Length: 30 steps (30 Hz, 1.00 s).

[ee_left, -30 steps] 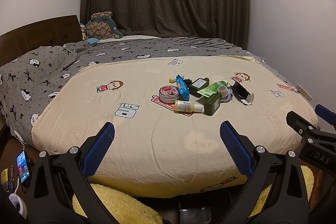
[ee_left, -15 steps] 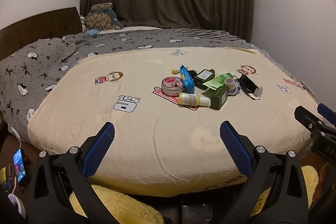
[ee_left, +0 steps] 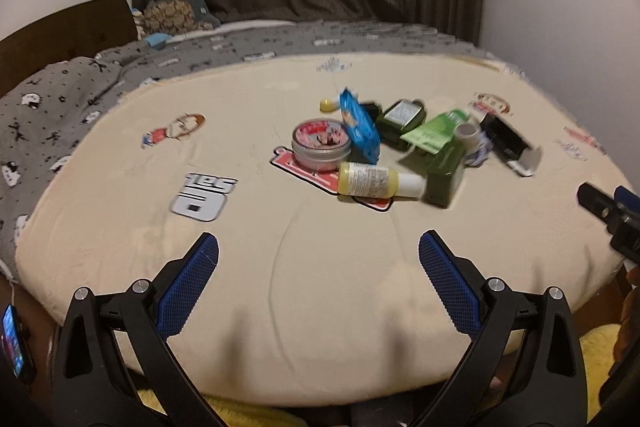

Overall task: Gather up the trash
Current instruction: 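Grasp the yellow lotion bottle with the left gripper while the right grasps the white-black packet, then carry both items down to the bin below the bed and release them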

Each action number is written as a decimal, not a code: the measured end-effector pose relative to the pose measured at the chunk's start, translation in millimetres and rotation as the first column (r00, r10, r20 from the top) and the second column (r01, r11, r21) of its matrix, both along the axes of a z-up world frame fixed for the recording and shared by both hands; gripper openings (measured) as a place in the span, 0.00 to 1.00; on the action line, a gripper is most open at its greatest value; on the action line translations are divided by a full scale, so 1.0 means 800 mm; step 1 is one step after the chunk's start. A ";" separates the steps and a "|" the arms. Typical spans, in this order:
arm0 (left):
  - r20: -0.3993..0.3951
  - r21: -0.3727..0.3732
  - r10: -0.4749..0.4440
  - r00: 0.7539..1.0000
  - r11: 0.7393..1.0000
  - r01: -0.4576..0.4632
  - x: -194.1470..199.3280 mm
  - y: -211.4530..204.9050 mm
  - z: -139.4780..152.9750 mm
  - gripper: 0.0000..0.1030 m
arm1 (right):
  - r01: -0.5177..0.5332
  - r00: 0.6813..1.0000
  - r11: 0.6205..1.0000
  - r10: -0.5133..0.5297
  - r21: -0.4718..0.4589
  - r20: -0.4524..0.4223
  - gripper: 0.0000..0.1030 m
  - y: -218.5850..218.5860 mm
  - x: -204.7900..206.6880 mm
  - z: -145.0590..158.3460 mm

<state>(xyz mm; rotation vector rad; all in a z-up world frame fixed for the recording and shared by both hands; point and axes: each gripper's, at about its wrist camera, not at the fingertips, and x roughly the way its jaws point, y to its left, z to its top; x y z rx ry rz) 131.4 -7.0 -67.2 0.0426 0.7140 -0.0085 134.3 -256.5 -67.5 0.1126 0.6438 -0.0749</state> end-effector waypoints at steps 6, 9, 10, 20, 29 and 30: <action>-0.063 0.000 -0.062 0.996 0.998 0.062 0.056 -0.019 -0.037 0.92 | 0.024 0.999 1.000 -0.023 0.011 -0.027 0.97 -0.015 0.057 -0.024; -0.083 0.017 -0.086 0.993 0.996 0.088 0.079 -0.032 -0.051 0.92 | 0.015 0.999 0.999 -0.016 -0.029 -0.037 0.91 -0.011 0.082 -0.032; -0.086 0.020 -0.092 0.992 0.995 0.094 0.085 -0.035 -0.053 0.92 | 0.012 0.999 0.999 -0.014 -0.036 -0.039 0.86 -0.010 0.090 -0.034; -0.113 0.004 -0.139 0.984 0.990 0.140 0.127 -0.056 -0.073 0.89 | -0.040 0.995 0.994 0.031 -0.097 -0.090 0.84 -0.001 0.154 -0.055; -0.131 -0.008 -0.164 0.978 0.986 0.164 0.146 -0.064 -0.075 0.77 | -0.086 0.989 0.993 0.076 -0.079 -0.125 0.35 0.003 0.163 -0.061; -0.131 -0.014 -0.169 0.977 0.986 0.169 0.143 -0.063 -0.074 0.77 | -0.087 0.989 0.993 0.078 -0.073 -0.122 0.35 0.001 0.160 -0.060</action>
